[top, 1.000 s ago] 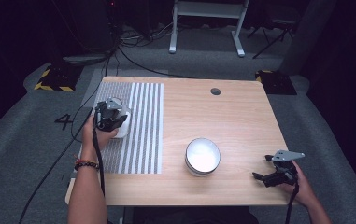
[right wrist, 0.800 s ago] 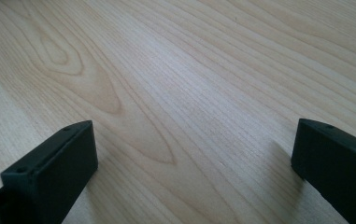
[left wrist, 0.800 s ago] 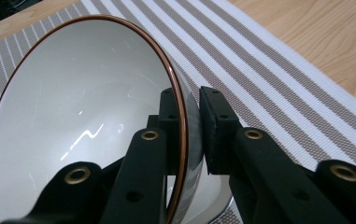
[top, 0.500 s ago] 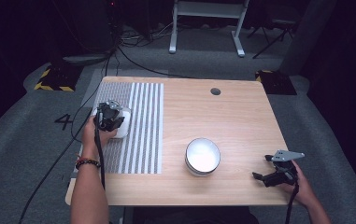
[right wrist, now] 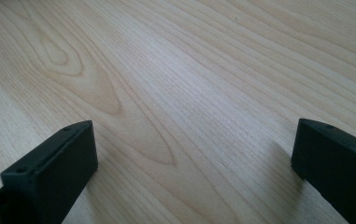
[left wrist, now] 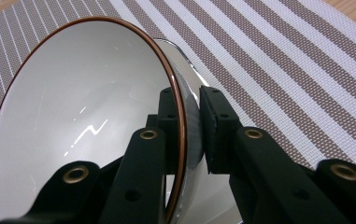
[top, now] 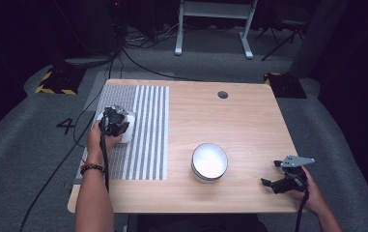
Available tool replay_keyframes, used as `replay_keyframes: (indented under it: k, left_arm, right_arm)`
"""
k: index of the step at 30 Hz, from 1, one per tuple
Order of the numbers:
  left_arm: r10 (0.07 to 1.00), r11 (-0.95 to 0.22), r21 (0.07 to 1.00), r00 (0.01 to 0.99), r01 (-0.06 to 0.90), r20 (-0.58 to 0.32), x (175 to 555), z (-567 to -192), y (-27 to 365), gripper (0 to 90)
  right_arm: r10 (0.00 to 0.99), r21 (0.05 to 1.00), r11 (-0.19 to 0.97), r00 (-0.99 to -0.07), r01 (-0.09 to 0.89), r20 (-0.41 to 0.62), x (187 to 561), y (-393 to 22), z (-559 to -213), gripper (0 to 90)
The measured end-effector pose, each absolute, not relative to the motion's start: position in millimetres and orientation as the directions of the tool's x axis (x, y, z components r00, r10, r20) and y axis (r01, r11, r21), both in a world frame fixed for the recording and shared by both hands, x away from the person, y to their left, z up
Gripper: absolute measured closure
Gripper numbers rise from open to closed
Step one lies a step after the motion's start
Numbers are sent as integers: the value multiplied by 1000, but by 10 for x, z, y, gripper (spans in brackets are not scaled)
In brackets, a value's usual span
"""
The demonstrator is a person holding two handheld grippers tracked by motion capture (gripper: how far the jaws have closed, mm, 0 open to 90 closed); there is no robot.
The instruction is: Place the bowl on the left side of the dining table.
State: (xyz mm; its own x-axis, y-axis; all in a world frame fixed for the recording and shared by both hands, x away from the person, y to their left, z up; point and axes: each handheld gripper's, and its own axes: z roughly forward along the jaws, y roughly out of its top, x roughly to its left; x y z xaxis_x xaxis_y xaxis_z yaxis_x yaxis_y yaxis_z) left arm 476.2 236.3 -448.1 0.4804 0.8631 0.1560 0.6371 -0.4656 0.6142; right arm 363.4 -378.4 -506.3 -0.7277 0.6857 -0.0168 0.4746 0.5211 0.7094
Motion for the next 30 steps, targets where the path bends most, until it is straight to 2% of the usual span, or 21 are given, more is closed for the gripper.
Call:
replay_keyframes:
  k: [10, 15, 18, 30]
  left_arm:
    - [865, -454, 645, 477, 615, 154, 4705, -4546, 2381, 793]
    - [871, -424, 645, 483, 636, 96, 4715, -4598, 2400, 710]
    - [863, -425, 642, 500, 638, 74, 4717, -4611, 2377, 709]
    - [874, -414, 654, 477, 633, 91, 4717, -4576, 2365, 668]
  right_arm:
    - [687, 706, 522, -726, 478, -17, 3633, -3782, -5061, 5]
    - [687, 706, 522, -727, 478, -16, 3634, -3782, -5061, 5]
    - [687, 706, 522, -727, 478, -16, 3633, -3781, -5060, 5]
    - [687, 706, 522, -727, 478, -16, 3634, -3782, -5061, 5]
